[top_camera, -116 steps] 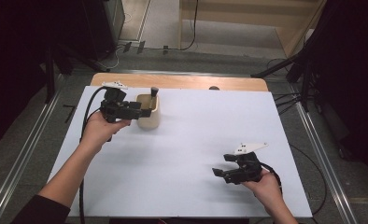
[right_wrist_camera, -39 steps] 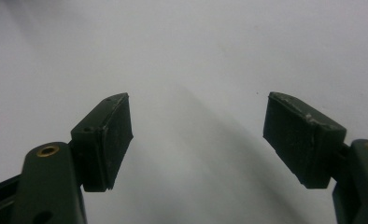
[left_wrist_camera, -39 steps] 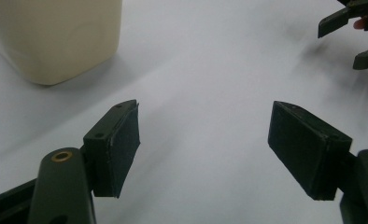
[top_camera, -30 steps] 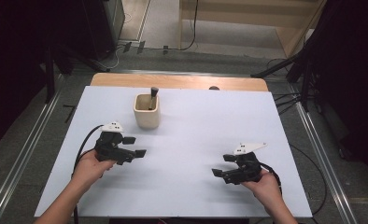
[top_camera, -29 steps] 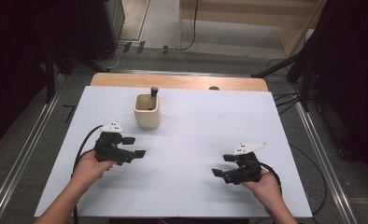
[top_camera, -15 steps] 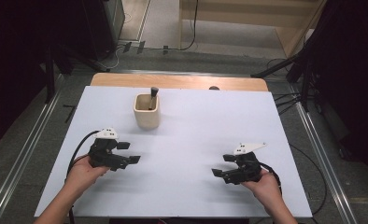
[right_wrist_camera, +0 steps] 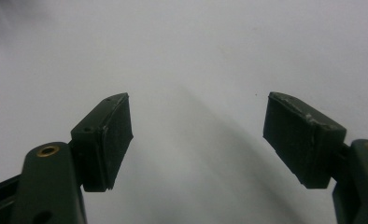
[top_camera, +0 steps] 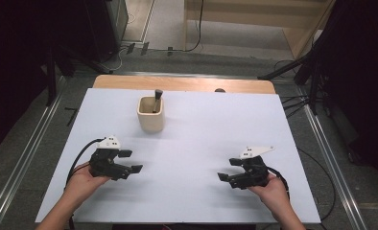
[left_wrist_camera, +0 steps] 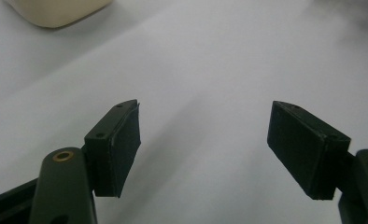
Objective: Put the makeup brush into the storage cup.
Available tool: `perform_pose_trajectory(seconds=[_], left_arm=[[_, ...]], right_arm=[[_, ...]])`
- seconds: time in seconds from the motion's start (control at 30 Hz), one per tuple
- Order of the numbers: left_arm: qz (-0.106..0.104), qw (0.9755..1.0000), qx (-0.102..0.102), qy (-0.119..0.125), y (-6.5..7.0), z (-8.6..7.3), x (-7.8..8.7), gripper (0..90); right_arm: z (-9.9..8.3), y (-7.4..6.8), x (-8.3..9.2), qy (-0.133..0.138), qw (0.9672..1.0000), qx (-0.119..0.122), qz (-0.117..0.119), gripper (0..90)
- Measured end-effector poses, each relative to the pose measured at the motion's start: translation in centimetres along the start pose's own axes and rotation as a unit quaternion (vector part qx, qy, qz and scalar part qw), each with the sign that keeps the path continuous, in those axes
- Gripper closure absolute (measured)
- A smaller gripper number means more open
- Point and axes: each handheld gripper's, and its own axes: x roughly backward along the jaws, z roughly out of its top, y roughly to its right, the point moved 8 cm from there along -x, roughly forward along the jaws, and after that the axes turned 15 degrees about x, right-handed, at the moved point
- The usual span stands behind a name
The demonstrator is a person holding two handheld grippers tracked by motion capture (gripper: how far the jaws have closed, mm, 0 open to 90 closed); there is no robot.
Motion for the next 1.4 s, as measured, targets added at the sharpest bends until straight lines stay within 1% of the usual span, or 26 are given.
perform_pose_trajectory(seconds=[0.27,0.43,0.63,0.9,1.4], left_arm=[[0.004,1.0000,-0.002,-0.005,-0.05,-0.46,0.02,26.5],[0.004,1.0000,0.000,-0.006,-0.22,-0.47,-0.21,26.5],[0.004,0.9999,0.005,-0.008,-0.74,-0.42,-0.75,26.5],[0.004,1.0000,0.001,-0.008,-0.61,-0.45,-0.82,26.5],[0.005,1.0000,0.002,-0.006,-0.68,-0.42,-0.74,26.5]], right_arm=[[0.07,-0.07,-0.04,0.001,1.0000,0.002,0.001,25.2],[0.09,-0.07,-0.05,0.001,1.0000,0.001,0.000,25.2],[0.12,-0.12,-0.07,-0.001,1.0000,0.003,0.001,25.1],[0.15,-0.10,-0.18,-0.002,1.0000,0.006,0.001,25.1],[0.13,-0.11,-0.20,-0.004,1.0000,0.007,0.001,25.2]])
